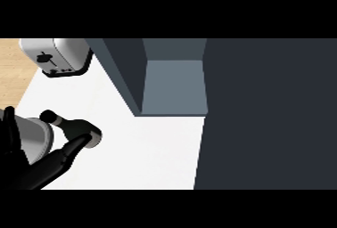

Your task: Pick up the wine, place it into the cabinet and close the cabinet

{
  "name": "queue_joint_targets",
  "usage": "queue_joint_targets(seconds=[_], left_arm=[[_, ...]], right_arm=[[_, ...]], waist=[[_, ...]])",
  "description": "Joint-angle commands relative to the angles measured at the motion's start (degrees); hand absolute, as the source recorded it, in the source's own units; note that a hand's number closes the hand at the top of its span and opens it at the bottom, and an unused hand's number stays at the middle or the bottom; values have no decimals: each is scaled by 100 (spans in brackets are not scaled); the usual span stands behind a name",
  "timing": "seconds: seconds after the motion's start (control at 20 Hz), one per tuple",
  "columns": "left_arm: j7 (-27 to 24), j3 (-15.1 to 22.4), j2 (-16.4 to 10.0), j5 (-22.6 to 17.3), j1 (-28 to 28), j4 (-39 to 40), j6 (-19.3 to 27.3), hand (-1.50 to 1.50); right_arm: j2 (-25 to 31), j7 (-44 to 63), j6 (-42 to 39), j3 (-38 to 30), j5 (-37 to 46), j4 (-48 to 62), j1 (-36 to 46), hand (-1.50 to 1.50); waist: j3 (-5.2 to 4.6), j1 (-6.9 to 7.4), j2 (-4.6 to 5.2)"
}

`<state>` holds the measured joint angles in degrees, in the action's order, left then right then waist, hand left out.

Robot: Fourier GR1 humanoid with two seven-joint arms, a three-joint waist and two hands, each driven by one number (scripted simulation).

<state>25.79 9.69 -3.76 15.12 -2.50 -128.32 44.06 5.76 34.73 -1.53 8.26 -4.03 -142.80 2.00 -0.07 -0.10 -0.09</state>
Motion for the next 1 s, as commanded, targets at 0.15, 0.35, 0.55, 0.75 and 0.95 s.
queue_joint_targets(seconds=[0.15, 0.35, 0.55, 0.75, 0.95], left_arm=[[-1432, -732, 168, -1588, -155, 1164, -496, -150], [-1807, -814, 207, -1777, -458, 1257, -820, -150], [-2325, -1070, 298, -2164, -772, 1417, -1123, -150], [-2990, -1591, 285, -2410, -565, 2157, -1319, -150], [-3725, -1281, 373, -2574, -472, 2876, -1074, -150]], right_arm=[[127, 230, -96, -362, -465, -539, -20, -150], [149, 246, -238, -398, -670, -732, -239, -150], [183, 677, -19, -526, -607, -820, 154, -150], [132, 246, -272, -391, -576, -836, -329, -150], [-95, 405, -34, 175, 56, -754, -55, -150]], waist=[[-1, -15, 9], [3, -14, 3], [3, 9, -1], [6, -24, 1], [1, -18, 2]])
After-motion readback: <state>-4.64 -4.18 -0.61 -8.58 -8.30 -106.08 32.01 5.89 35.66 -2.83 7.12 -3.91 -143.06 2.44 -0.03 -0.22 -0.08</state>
